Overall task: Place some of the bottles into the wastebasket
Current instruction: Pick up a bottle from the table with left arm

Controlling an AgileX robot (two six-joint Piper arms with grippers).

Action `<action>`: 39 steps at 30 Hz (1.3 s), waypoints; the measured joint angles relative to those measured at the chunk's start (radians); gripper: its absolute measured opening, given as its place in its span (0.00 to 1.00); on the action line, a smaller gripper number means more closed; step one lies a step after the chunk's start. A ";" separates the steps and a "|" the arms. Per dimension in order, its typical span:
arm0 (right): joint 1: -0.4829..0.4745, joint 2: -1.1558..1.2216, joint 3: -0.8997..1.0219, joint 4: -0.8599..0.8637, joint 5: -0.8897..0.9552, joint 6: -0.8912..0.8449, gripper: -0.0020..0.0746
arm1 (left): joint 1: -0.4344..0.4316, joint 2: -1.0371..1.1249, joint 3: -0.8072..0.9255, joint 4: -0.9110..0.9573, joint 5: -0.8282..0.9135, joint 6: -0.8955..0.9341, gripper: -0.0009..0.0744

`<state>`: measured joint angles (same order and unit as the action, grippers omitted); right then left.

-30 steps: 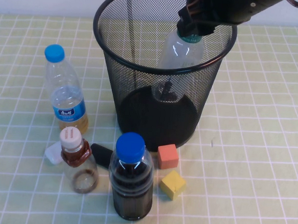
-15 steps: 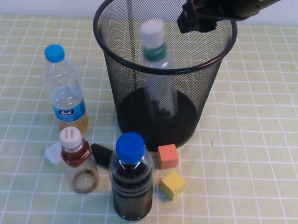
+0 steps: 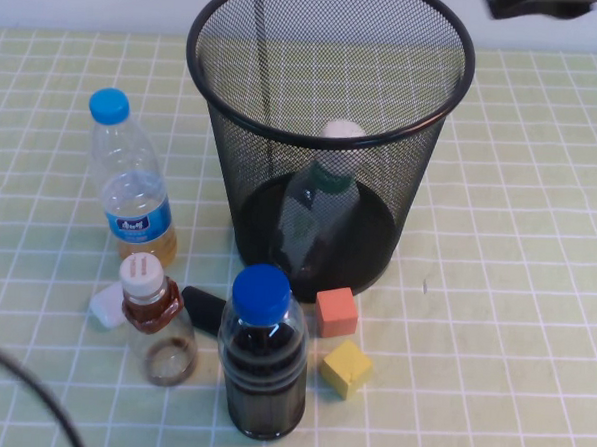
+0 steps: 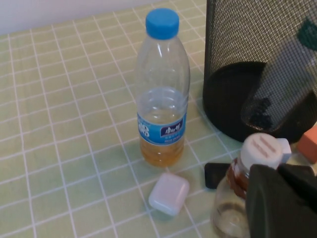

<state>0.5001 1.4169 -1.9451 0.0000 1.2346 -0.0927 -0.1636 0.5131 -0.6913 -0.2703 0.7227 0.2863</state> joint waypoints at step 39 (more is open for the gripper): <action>0.000 -0.852 1.350 -0.122 -0.562 0.248 0.02 | -0.219 0.811 -0.569 0.144 0.459 -0.286 0.62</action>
<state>0.5001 0.5651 -0.5946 -0.1221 0.6727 0.1551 -0.3828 1.3242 -1.2607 -0.1261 1.1815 0.0000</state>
